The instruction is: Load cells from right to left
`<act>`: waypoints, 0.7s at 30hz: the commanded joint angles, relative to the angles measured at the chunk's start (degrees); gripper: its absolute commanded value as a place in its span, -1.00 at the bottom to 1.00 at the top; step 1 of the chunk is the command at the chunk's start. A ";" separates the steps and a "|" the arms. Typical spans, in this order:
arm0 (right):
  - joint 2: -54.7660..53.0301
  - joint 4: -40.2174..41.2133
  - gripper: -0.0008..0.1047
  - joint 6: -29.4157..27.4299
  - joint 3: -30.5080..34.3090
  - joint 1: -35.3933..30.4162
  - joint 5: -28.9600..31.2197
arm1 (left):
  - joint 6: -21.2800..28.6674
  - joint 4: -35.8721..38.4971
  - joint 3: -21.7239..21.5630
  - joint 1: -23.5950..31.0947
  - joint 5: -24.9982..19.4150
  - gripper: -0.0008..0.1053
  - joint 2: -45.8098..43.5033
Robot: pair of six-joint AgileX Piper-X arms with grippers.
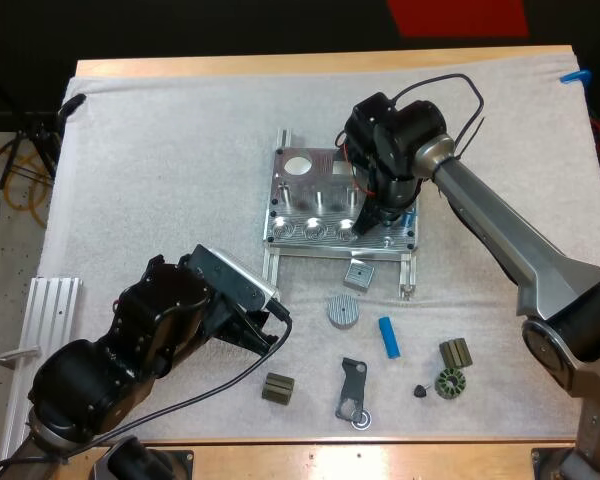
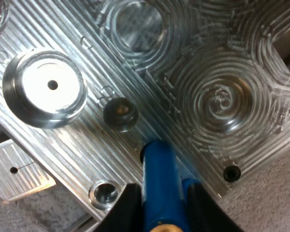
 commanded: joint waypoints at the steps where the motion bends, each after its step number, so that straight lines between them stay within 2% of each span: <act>1: 0.63 0.69 -0.72 0.16 -0.15 -0.14 0.72 | -0.01 -0.77 0.04 0.08 -1.20 0.29 -0.34; 14: 0.63 0.69 -0.70 0.16 -0.15 0.02 -0.69 | -0.01 -0.77 0.04 0.08 -1.20 0.29 -0.34; 16: 0.63 0.69 -0.61 0.16 -0.15 0.02 -0.90 | -0.01 -0.77 0.04 0.08 -1.20 0.29 -0.34; 18: 0.63 0.69 -0.32 0.36 -0.15 0.02 -2.47 | -0.01 -0.77 0.04 0.08 -1.20 0.29 -0.34; 21: 0.63 0.69 -0.03 1.89 -0.15 0.02 -3.80 | -0.01 -0.77 0.04 0.08 -1.20 0.29 -0.34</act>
